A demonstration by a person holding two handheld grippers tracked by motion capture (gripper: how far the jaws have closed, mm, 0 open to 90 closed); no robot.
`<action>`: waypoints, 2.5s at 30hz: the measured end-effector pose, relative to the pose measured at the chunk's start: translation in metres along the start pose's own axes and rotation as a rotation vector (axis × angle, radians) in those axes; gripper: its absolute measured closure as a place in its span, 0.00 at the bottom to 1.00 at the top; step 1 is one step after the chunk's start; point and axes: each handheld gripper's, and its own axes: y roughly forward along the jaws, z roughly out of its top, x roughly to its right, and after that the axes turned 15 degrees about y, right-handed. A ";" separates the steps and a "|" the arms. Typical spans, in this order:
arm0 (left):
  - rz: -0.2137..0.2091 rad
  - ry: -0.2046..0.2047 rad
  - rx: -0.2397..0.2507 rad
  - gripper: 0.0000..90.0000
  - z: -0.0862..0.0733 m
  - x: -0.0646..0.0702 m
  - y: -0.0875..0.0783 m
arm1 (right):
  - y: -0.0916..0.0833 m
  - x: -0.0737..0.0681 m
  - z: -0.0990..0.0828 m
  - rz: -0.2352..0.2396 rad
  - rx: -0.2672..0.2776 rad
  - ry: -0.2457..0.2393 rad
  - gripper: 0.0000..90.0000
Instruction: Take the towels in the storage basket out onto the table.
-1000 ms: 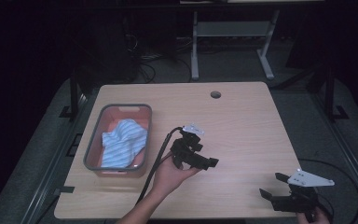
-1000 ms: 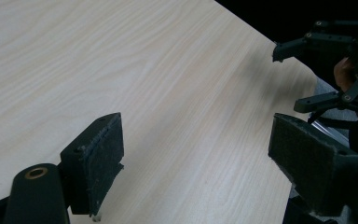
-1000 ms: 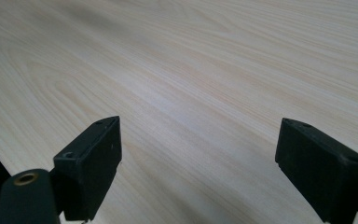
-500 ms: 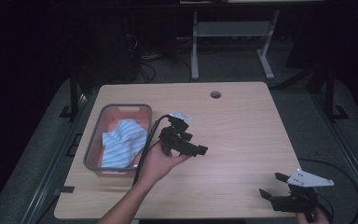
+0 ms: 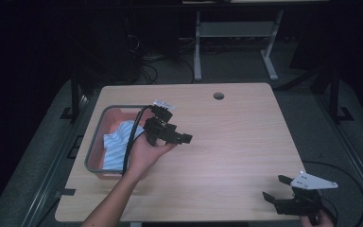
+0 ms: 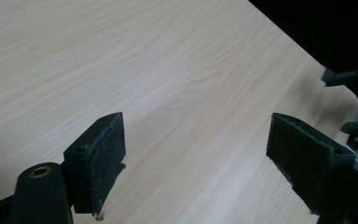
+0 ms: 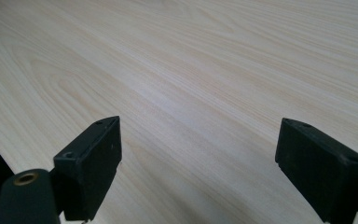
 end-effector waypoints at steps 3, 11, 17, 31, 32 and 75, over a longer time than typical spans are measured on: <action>0.043 -0.029 0.000 0.22 -0.005 -0.011 -0.010 | 0.000 -0.001 0.000 0.002 0.001 -0.003 0.16; 0.109 -0.090 -0.003 0.22 -0.021 -0.034 -0.029 | 0.001 -0.001 0.001 0.002 -0.004 -0.007 0.16; 0.170 -0.134 -0.001 0.22 -0.037 -0.049 -0.044 | 0.001 -0.001 0.001 0.003 -0.005 -0.009 0.16; 0.256 -0.220 -0.060 0.23 -0.071 -0.073 -0.060 | 0.000 -0.002 0.001 0.003 -0.001 -0.011 0.16; 0.261 -0.224 -0.067 0.23 -0.073 -0.074 -0.060 | 0.000 -0.002 0.001 0.004 -0.001 -0.010 0.16; 0.318 -0.268 -0.554 0.76 -0.121 -0.108 -0.012 | -0.002 -0.005 0.000 0.017 0.011 -0.022 0.16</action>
